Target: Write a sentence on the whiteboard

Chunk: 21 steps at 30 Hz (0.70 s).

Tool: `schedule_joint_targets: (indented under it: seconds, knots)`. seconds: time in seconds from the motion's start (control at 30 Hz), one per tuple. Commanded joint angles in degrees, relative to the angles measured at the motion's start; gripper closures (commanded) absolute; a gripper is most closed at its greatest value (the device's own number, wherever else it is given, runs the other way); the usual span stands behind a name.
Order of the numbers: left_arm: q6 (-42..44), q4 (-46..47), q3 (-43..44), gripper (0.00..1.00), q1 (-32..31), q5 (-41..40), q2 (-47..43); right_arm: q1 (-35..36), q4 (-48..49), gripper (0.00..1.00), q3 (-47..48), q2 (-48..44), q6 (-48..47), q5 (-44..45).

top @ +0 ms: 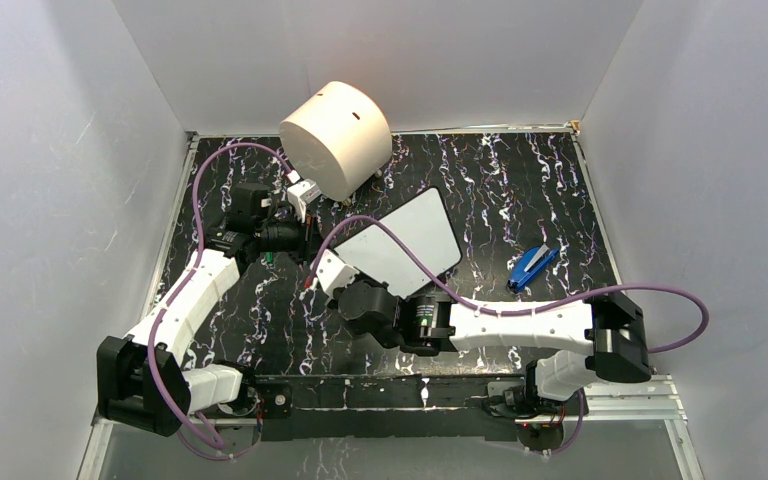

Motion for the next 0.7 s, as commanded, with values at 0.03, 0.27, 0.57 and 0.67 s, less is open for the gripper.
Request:
schedule_joint_targets:
  seconds: [0.03,0.27,0.57,0.67]
  knots:
    - [1.9,-2.2,-0.1,1.00,-0.2,-2.5,0.9,-0.8,2.9,1.00,-0.3,0.2,0.4,1.8]
    - [1.9,-2.2,0.0,1.00,-0.3,-2.4,1.0,-1.2,3.9,1.00,-0.5,0.4,-0.1,1.1]
    - [2.0,-2.2,0.0,1.00,-0.2,-2.4,1.2,-1.3,3.9,1.00,-0.8,0.9,0.7,0.0]
    - [2.0,-2.2,-0.1,1.00,-0.2,-2.4,1.0,-1.3,3.9,1.00,-0.6,1.3,0.6,0.4]
